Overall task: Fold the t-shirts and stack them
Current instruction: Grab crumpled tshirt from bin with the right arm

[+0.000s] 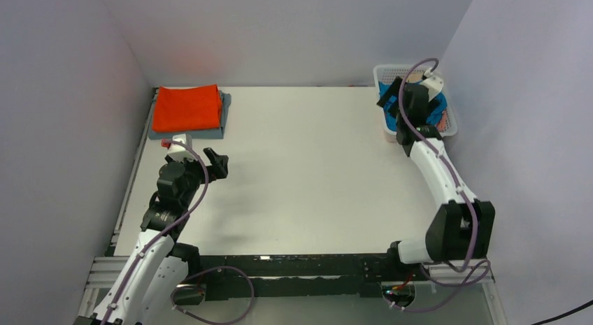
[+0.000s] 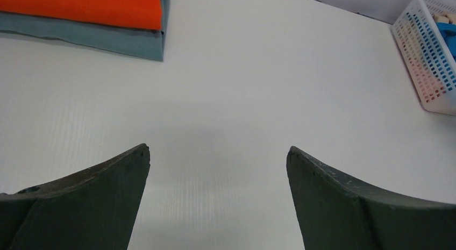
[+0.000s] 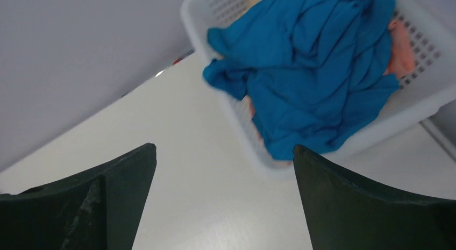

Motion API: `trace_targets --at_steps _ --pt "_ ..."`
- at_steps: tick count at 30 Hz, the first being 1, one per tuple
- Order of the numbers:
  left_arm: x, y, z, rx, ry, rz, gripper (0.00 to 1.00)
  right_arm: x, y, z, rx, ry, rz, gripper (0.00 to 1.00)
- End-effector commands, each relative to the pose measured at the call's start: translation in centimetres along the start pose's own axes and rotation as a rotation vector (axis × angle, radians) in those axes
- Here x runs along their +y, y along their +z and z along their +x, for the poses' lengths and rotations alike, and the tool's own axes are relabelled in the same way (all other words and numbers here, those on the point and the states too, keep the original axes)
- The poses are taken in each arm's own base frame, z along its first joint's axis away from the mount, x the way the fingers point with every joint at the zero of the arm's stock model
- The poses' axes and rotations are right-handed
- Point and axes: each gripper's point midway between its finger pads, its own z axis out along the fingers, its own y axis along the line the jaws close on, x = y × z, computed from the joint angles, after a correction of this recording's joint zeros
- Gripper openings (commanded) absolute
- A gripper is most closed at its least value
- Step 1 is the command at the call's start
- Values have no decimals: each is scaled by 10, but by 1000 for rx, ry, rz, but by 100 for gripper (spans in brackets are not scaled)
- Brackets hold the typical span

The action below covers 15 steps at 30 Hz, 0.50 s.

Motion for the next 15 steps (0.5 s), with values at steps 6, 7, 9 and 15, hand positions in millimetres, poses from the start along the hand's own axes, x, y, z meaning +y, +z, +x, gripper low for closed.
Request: trace_targets --at_steps 6,7,9,15 --pt "-6 -2 -23 -67 12 15 99 -74 110 -44 -4 36 314 100" --pt "-5 -2 -23 -61 14 4 99 -77 122 -43 2 28 337 100" --pt "-2 -1 -21 -55 10 -14 99 -81 146 -41 15 2 354 98" --pt "-3 6 -18 -37 9 -11 100 -90 195 -31 7 -71 372 98"
